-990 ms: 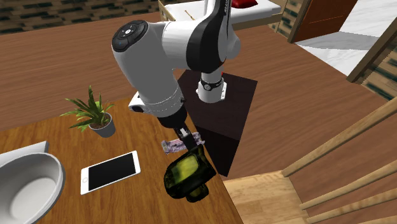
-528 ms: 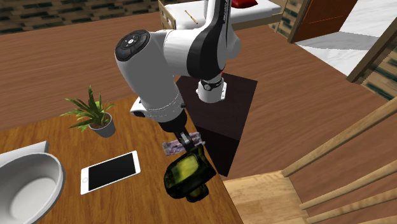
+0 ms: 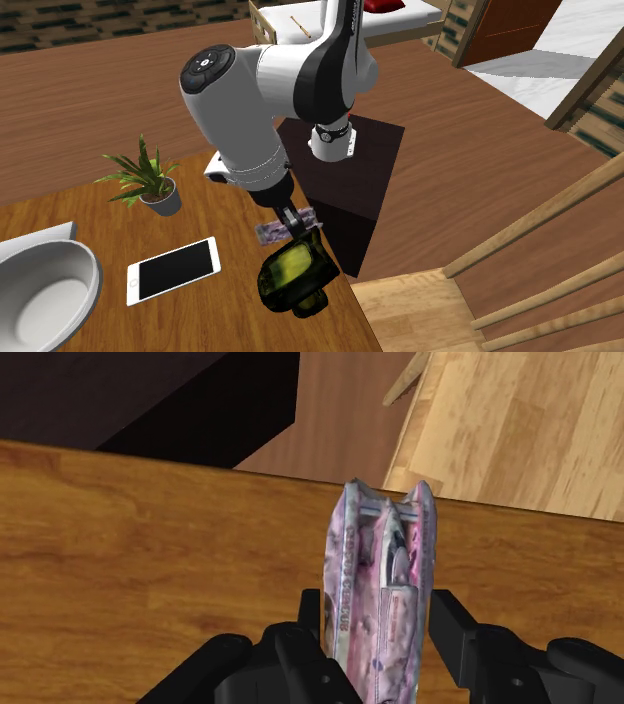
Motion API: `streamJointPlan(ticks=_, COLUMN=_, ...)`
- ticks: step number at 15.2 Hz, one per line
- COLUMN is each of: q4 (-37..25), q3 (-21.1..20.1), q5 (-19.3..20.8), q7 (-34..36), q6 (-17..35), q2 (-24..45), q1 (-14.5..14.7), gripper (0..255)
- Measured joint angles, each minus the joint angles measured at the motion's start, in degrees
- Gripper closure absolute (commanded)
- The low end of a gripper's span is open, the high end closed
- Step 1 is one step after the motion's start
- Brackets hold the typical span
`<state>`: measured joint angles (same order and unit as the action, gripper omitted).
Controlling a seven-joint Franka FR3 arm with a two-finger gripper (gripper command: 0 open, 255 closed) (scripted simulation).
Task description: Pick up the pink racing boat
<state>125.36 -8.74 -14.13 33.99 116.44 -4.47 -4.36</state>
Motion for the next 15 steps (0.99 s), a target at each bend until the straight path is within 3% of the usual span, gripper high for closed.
streamJointPlan(ticks=15, q4=-7.2, q3=0.4, q5=0.6, q7=1.8, q6=-10.6, q2=-3.2, q1=-0.3, gripper=255)
